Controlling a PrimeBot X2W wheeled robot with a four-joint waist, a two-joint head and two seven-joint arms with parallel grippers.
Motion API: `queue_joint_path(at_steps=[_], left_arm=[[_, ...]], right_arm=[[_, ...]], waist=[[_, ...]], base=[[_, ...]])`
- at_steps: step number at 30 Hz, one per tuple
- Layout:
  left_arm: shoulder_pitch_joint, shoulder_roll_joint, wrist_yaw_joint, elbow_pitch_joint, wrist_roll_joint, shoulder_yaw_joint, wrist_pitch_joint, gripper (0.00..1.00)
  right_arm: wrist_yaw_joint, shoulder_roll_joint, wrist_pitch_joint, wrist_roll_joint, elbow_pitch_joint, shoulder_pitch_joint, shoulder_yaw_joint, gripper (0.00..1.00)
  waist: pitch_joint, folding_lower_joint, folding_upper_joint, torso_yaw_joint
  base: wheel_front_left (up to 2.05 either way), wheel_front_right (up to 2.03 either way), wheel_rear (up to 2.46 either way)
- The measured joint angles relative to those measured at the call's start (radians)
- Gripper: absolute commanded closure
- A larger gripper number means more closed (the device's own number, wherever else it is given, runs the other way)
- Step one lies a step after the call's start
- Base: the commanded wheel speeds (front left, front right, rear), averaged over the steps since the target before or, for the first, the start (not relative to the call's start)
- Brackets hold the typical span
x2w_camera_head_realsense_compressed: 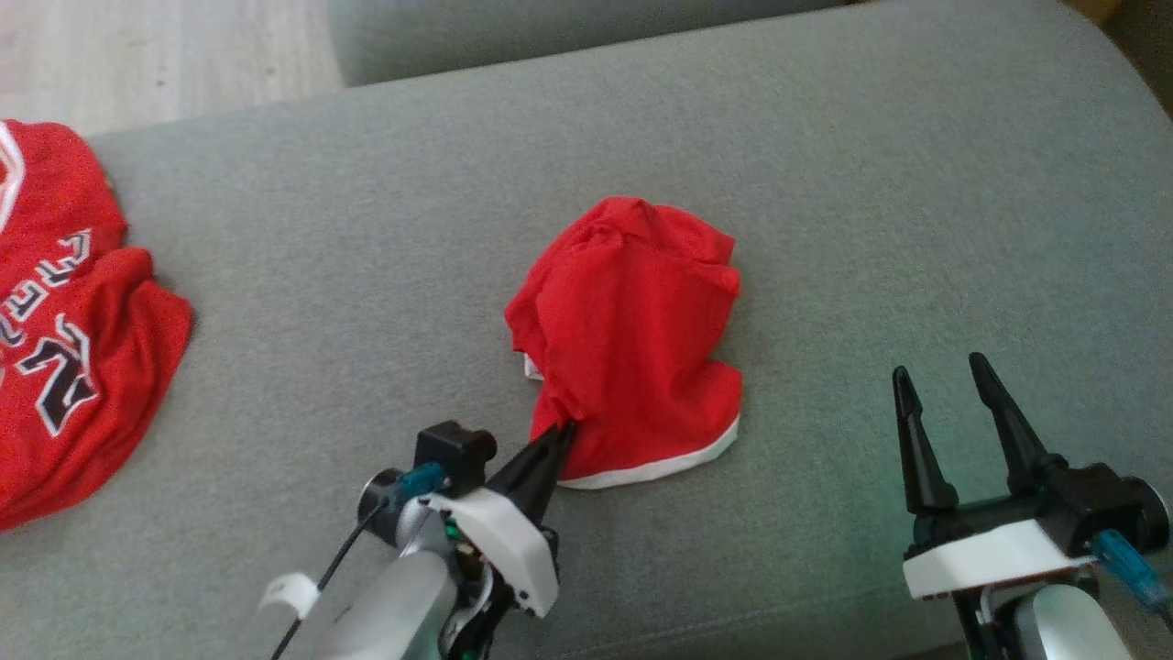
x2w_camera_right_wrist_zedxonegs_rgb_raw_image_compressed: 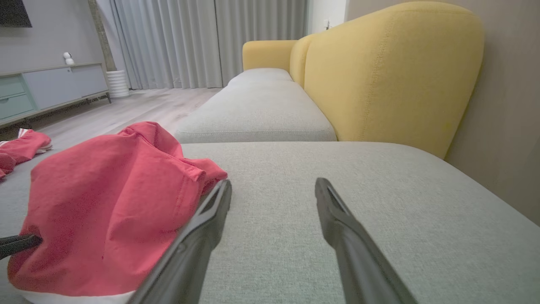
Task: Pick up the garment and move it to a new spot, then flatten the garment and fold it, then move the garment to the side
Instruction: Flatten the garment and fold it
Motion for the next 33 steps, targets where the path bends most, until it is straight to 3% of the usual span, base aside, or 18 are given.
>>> queue_joint_path(at_steps=[5, 11, 15, 22, 26, 30, 33], left_arm=[[-0.060, -0.004, 0.000, 0.018, -0.089, -0.054, 0.000, 1.00], [-0.155, 0.008, 0.004, -0.071, -0.045, -0.055, 0.007, 1.00], [-0.217, 0.024, 0.047, -0.195, -0.035, -0.045, 0.070, 1.00], [-0.312, 0.183, 0.118, -0.427, -0.027, 0.041, 0.268, 1.00], [-0.347, 0.255, 0.129, -0.547, -0.024, 0.063, 0.395, 1.00], [-0.349, 0.239, 0.135, -0.603, -0.035, 0.028, 0.473, 1.00], [-0.344, 0.183, 0.142, -0.589, -0.042, -0.025, 0.501, 1.00]], right_arm=[[0.000, 0.000, 0.000, 0.000, 0.001, 0.000, -0.007, 0.00], [0.000, 0.001, 0.000, 0.007, 0.001, 0.000, -0.015, 0.00], [0.000, 0.003, 0.000, 0.007, 0.002, 0.000, -0.010, 0.00], [0.000, 0.003, 0.000, 0.007, 0.004, 0.003, -0.012, 0.00], [0.000, 0.002, 0.000, 0.007, 0.004, 0.021, -0.012, 0.00], [0.000, 0.002, 0.000, 0.007, 0.007, 0.027, -0.008, 0.00], [0.000, 0.001, 0.000, 0.009, 0.007, 0.024, -0.001, 0.00]], waist=[[0.026, 0.0001, 0.0000, -0.029], [0.020, 0.0001, 0.0000, -0.020], [-0.001, 0.0000, 0.0000, -0.015], [-0.040, 0.0000, 0.0000, -0.004], [-0.061, 0.0000, 0.0000, 0.001], [-0.066, 0.0000, 0.0000, 0.003], [-0.060, 0.0000, 0.0000, -0.001]], base=[[0.00, 0.00, 0.00], [0.00, 0.00, 0.00], [0.00, 0.00, 0.00], [0.00, 0.00, 0.00], [0.00, 0.00, 0.00], [0.00, 0.00, 0.00], [0.00, 0.00, 0.00]])
